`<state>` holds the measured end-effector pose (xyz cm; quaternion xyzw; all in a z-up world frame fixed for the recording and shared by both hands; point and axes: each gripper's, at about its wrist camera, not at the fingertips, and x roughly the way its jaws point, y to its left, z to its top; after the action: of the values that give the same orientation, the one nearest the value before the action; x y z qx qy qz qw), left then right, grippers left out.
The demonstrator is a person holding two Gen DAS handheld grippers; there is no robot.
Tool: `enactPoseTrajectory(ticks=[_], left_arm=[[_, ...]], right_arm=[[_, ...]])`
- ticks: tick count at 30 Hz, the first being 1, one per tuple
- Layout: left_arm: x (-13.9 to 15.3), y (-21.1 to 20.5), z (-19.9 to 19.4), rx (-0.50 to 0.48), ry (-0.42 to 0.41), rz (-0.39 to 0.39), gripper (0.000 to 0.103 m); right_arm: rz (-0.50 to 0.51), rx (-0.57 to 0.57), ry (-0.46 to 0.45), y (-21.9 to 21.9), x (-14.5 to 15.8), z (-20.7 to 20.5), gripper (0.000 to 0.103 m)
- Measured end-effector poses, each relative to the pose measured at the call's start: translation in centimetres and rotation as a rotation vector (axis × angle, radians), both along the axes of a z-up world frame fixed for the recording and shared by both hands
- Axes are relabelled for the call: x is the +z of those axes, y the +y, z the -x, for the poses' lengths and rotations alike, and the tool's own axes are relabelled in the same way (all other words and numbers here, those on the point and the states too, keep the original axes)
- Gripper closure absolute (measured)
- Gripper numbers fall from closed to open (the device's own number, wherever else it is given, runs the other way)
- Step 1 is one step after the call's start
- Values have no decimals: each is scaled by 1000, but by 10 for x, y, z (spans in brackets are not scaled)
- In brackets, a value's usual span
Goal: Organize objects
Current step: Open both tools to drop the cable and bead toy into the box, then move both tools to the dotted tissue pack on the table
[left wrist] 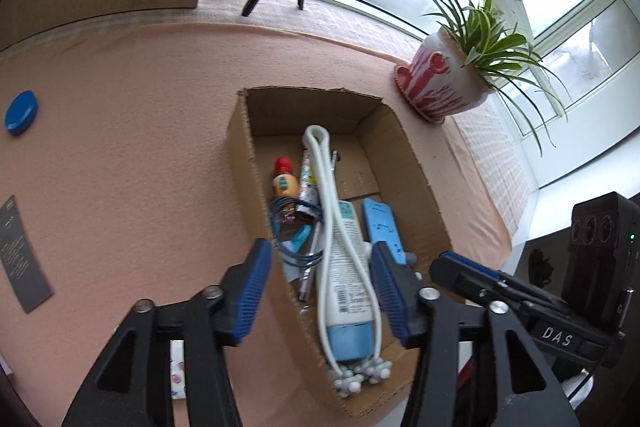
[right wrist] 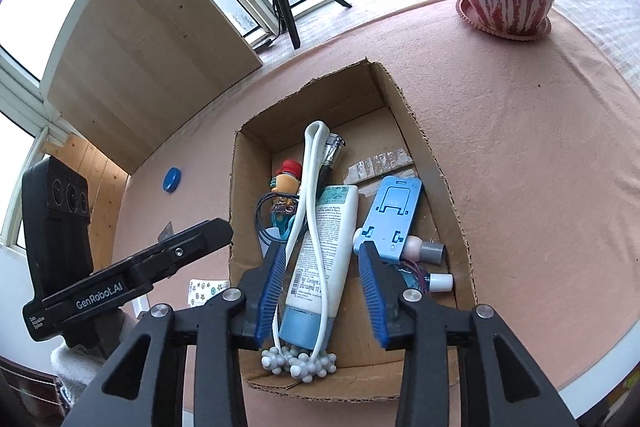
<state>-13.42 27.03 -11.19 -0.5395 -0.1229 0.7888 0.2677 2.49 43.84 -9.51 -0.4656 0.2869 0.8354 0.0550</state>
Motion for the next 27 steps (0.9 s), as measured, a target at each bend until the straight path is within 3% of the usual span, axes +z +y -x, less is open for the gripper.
enactPoseTrajectory(ticks=[4, 8, 13, 27], left_arm=[[-3, -37, -8, 61, 5, 53, 29], [-8, -83, -18, 123, -5, 87, 29], [-16, -137, -26, 182, -24, 122, 29], [-15, -238, -33, 297, -35, 137, 27]], right_arm=[[-41, 21, 39, -16, 9, 3, 57], [-40, 37, 72, -34, 17, 7, 54], [-63, 69, 118, -64, 25, 14, 42], [-57, 242, -18, -159, -2, 40, 40]])
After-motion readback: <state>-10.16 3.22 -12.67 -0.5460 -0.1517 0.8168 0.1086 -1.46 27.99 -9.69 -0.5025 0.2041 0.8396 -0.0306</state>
